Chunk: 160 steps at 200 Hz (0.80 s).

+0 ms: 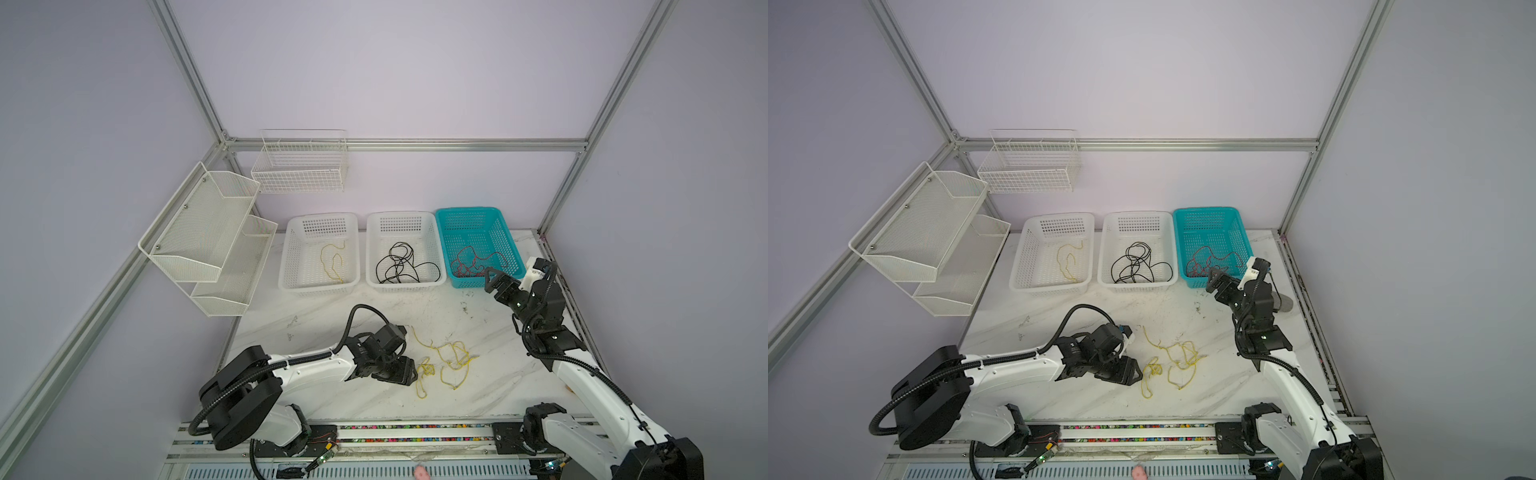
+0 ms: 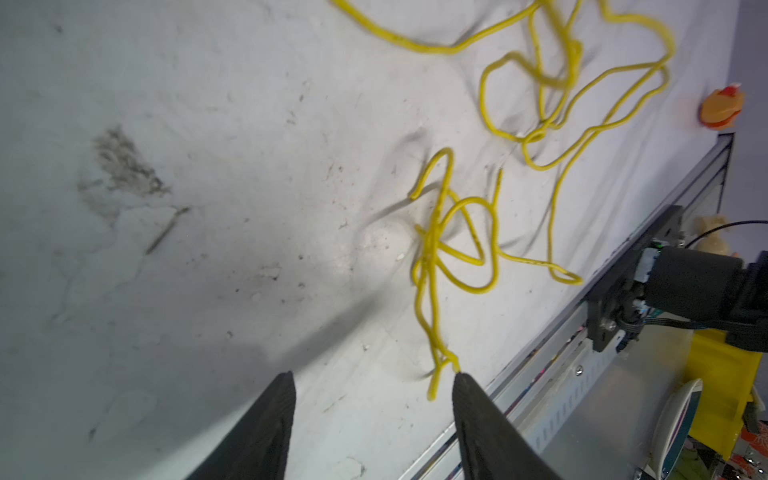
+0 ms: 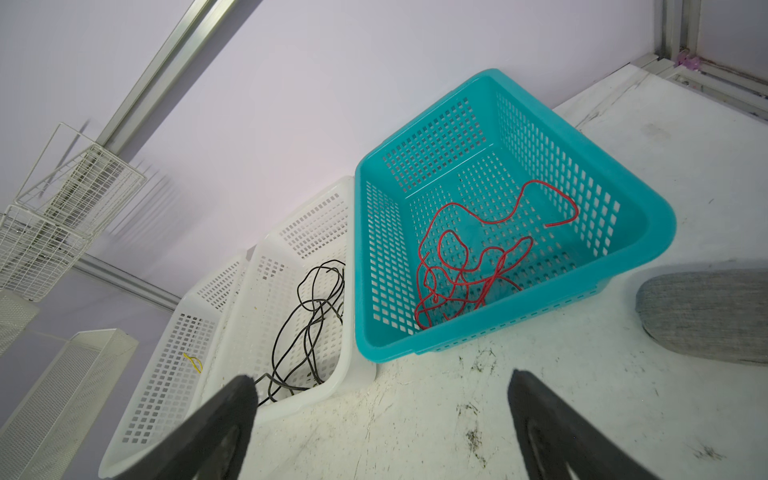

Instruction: Untangle the cables

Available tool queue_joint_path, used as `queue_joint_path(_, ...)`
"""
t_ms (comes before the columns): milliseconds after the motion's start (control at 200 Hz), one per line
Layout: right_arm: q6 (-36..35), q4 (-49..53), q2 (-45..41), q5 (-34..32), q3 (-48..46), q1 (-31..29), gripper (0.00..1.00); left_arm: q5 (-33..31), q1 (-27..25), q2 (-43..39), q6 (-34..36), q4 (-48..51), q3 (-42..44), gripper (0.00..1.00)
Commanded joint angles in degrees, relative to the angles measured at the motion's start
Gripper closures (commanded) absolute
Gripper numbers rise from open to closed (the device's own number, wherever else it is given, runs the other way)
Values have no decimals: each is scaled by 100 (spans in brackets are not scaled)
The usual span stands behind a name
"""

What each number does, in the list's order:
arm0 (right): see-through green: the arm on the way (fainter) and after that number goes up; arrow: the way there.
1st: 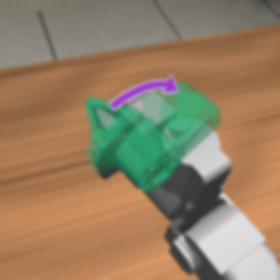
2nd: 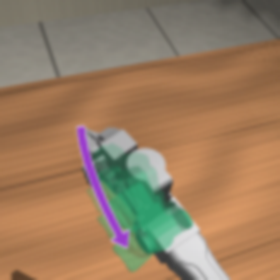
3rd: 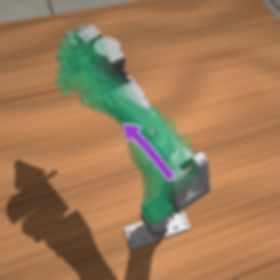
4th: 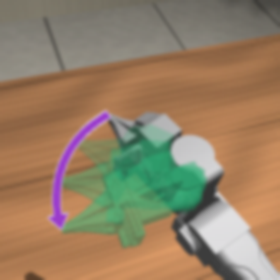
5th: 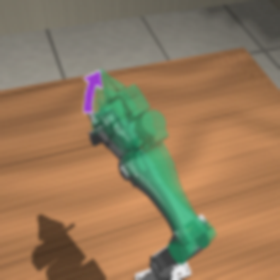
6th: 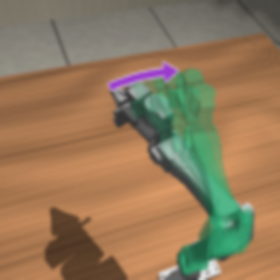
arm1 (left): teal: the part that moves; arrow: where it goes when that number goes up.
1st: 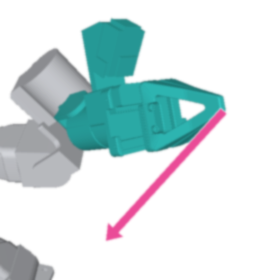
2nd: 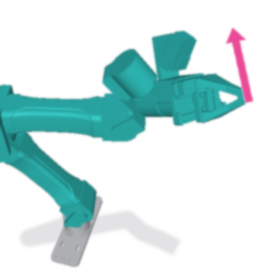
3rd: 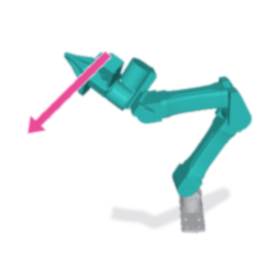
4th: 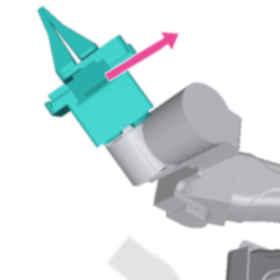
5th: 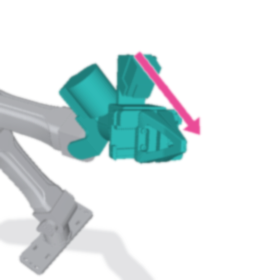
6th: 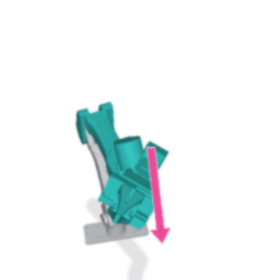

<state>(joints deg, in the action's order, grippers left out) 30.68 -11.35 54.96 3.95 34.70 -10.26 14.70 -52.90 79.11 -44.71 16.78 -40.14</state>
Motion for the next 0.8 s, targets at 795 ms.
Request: queue_joint_path(795,-145,883,21,711,242,-81,3,321,-308,1087,93,121,-1168,50)
